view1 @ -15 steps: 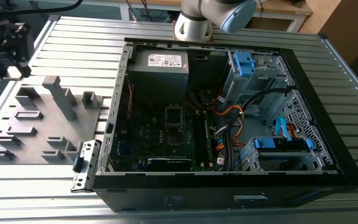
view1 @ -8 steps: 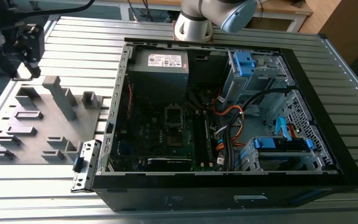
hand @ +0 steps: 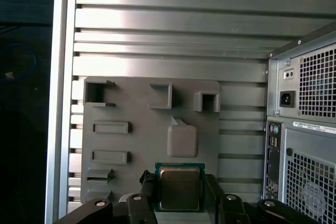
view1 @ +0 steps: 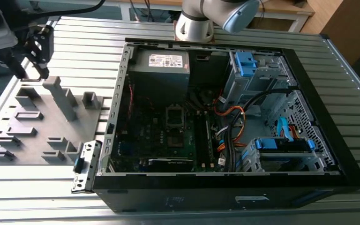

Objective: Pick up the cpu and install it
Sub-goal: 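Pick up the cpu and move it towards the insertion slot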

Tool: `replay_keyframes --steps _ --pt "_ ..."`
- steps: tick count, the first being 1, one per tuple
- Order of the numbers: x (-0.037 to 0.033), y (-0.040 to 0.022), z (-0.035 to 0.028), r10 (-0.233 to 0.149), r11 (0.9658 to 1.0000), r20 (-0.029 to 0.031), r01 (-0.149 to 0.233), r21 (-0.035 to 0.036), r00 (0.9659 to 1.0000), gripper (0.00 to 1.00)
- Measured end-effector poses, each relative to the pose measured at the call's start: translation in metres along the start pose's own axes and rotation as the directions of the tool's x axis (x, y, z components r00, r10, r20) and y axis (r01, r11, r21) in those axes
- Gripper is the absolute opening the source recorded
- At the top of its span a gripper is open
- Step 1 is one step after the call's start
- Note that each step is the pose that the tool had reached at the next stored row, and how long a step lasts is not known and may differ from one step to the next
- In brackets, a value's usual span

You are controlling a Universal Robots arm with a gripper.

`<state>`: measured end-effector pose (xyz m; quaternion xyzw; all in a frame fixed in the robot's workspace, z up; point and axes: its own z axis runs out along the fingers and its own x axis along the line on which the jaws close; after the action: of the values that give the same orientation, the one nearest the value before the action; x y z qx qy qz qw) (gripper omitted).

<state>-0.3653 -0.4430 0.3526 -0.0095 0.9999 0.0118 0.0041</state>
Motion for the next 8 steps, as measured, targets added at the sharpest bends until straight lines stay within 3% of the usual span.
replay_keyframes --steps 8 --pt "-0.0137 -0.0003 0.0001 0.0 1.0 0.0 0.0 0.0001 1.0 0.47"
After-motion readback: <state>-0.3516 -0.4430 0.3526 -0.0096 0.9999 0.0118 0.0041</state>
